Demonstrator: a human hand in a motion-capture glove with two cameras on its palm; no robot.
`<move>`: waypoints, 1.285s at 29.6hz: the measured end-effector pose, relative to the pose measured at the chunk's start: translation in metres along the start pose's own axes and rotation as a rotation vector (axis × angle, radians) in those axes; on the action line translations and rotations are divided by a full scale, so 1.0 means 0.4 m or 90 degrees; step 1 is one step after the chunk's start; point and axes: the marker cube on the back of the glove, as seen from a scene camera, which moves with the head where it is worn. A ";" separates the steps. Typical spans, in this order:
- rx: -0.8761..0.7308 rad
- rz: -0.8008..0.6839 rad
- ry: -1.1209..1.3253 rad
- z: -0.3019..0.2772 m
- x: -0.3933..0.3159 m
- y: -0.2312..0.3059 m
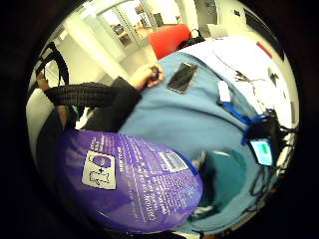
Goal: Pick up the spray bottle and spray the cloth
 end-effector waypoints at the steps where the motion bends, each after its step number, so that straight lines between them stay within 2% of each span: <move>1: 0.009 -0.002 -0.021 0.011 0.011 -0.005; 10: 0.081 0.003 -0.236 0.111 0.134 -0.047; 20: 0.113 0.033 -0.286 0.129 0.200 -0.061; 25: 0.159 0.009 -0.289 0.092 0.230 -0.143; 30: 0.136 0.004 -0.297 0.125 0.214 -0.052; 38: 0.139 -0.010 -0.288 0.128 0.217 -0.043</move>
